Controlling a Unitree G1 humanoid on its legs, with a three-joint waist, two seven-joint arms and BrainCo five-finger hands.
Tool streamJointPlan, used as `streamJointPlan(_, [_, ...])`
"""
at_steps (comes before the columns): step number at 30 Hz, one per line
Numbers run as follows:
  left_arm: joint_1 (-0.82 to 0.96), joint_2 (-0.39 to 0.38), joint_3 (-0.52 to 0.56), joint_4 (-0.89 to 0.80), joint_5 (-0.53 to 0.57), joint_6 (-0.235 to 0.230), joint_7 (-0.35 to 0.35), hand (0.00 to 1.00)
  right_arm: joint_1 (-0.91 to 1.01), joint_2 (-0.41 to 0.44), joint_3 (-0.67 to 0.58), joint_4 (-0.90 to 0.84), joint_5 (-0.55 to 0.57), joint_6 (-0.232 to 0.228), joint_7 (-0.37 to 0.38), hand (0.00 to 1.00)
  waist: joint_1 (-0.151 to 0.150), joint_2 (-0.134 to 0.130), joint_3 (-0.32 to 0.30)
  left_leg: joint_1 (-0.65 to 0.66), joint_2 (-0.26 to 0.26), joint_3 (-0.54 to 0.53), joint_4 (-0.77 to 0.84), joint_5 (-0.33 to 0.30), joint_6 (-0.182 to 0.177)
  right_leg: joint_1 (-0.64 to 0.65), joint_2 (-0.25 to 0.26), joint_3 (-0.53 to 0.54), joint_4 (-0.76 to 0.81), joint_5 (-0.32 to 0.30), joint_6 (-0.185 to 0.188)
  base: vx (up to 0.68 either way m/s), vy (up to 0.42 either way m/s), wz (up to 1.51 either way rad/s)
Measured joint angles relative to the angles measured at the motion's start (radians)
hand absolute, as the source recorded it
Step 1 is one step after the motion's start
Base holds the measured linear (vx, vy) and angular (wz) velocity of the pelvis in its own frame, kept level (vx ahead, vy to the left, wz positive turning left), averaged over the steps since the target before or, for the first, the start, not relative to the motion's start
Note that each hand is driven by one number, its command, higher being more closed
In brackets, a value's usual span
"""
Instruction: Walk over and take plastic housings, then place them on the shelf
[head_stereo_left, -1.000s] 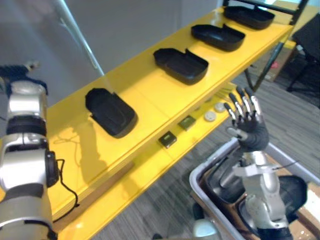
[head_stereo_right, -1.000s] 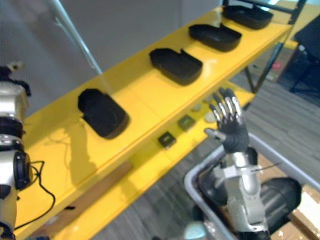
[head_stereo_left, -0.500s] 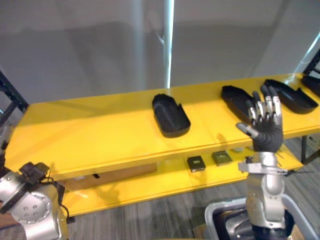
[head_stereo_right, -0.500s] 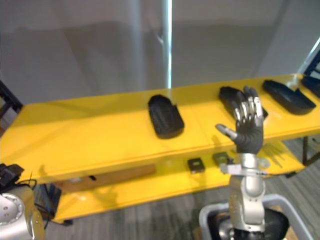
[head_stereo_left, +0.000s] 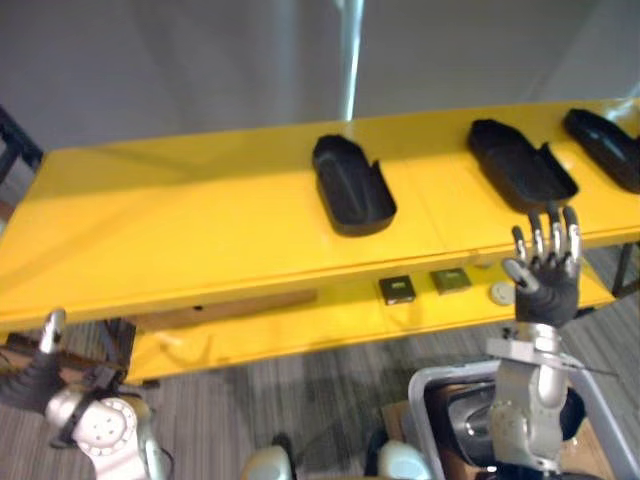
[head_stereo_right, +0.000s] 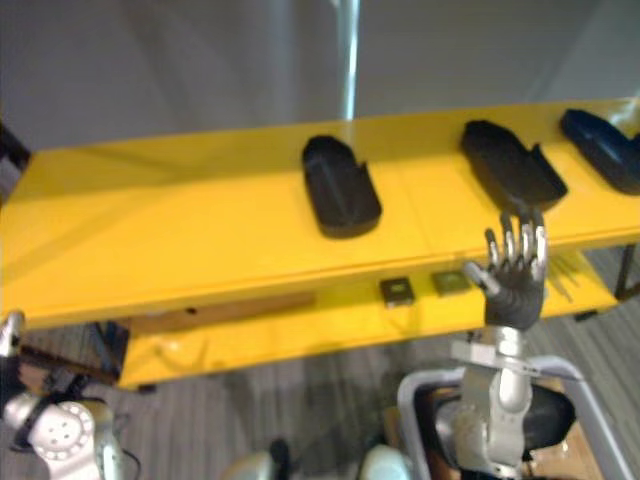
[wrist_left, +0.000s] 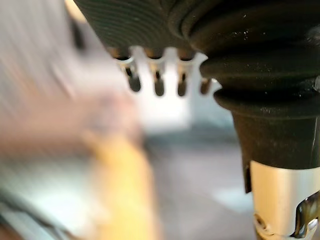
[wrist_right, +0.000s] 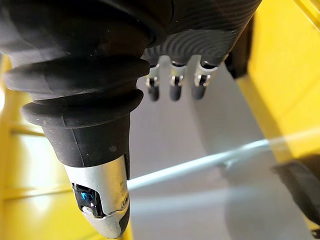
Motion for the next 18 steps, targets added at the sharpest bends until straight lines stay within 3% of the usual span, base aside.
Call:
streamJointPlan(5, [0.011, 0.008, 0.146, 0.236, 0.023, 0.003, 0.258, 0.00, -0.085, -0.057, -0.025, 0.017, -0.010, 0.000, 0.010, 0.00, 0.020, 0.005, 0.022, -0.015, 0.005, -0.012, 0.050, -0.011, -0.005, -0.005, -0.014, 0.000, 0.074, -0.025, -0.013, 0.07, -0.015, 0.19])
streamJointPlan(8, [0.011, 0.040, 0.186, 0.343, -0.001, 0.011, 0.289, 0.00, -0.149, -0.091, -0.019, 0.017, -0.046, 0.004, 0.032, 0.00, 0.021, 0.008, 0.024, -0.019, 0.000, -0.013, 0.056, -0.011, -0.005, -0.003, -0.016, 0.025, 0.076, -0.026, -0.013, 0.05, 0.050, 0.15])
streamJointPlan(10, [0.011, 0.062, 0.199, 0.419, -0.045, 0.043, 0.250, 0.00, -0.197, -0.110, 0.013, 0.017, -0.067, 0.007, 0.047, 0.00, 0.022, 0.008, 0.024, -0.016, -0.003, -0.017, 0.057, -0.012, -0.006, 0.005, -0.018, 0.026, 0.072, -0.026, -0.013, 0.00, 0.022, 0.07])
streamJointPlan(11, [0.012, 0.076, 0.213, 0.479, -0.102, 0.089, 0.142, 0.00, -0.238, -0.126, 0.062, 0.017, -0.073, 0.024, 0.066, 0.00, 0.023, 0.009, 0.025, -0.011, -0.003, -0.019, 0.067, -0.021, -0.006, 0.018, -0.017, 0.026, 0.069, -0.026, -0.013, -0.02, 0.019, 0.04])
streamJointPlan(12, [0.013, 0.081, 0.214, 0.502, -0.123, 0.111, 0.093, 0.00, -0.251, -0.130, 0.080, 0.017, -0.086, 0.030, 0.069, 0.00, 0.024, 0.010, 0.026, -0.006, -0.003, -0.020, 0.071, -0.024, -0.008, 0.026, -0.016, 0.026, 0.068, -0.027, -0.012, -0.03, 0.022, 0.04])
streamJointPlan(14, [0.018, 0.100, 0.170, 0.607, -0.192, 0.207, -0.184, 0.00, -0.298, -0.146, 0.166, 0.014, -0.090, 0.069, 0.109, 0.00, 0.027, 0.010, 0.026, -0.001, -0.012, -0.024, 0.072, -0.030, -0.006, 0.038, -0.024, 0.030, 0.068, -0.040, -0.002, -0.05, 0.020, 0.10])
streamJointPlan(15, [0.019, 0.100, 0.149, 0.632, -0.191, 0.235, -0.256, 0.00, -0.310, -0.149, 0.184, 0.014, -0.098, 0.085, 0.122, 0.00, 0.027, 0.011, 0.027, -0.001, -0.015, -0.023, 0.071, -0.032, -0.003, 0.038, -0.027, 0.030, 0.068, -0.042, 0.000, -0.07, 0.017, 0.14])
streamJointPlan(16, [0.028, 0.099, 0.085, 0.671, -0.184, 0.281, -0.394, 0.00, -0.329, -0.155, 0.220, 0.014, -0.115, 0.122, 0.144, 0.00, 0.028, 0.016, 0.030, -0.001, -0.017, -0.021, 0.068, -0.033, -0.003, 0.039, -0.029, 0.031, 0.070, -0.044, 0.000, -0.05, 0.008, 0.11])
streamJointPlan(17, [0.034, 0.097, 0.052, 0.686, -0.177, 0.293, -0.456, 0.00, -0.336, -0.158, 0.238, 0.014, -0.126, 0.137, 0.157, 0.00, 0.028, 0.018, 0.031, -0.001, -0.018, -0.020, 0.067, -0.032, -0.002, 0.040, -0.030, 0.031, 0.070, -0.046, 0.002, -0.05, 0.005, 0.12])
streamJointPlan(18, [0.050, 0.095, -0.033, 0.722, -0.150, 0.318, -0.606, 0.00, -0.349, -0.170, 0.279, 0.015, -0.126, 0.174, 0.199, 0.00, 0.032, 0.023, 0.034, 0.002, -0.021, -0.019, 0.061, -0.023, 0.004, 0.039, -0.033, 0.031, 0.074, -0.050, 0.005, -0.03, -0.002, 0.08])
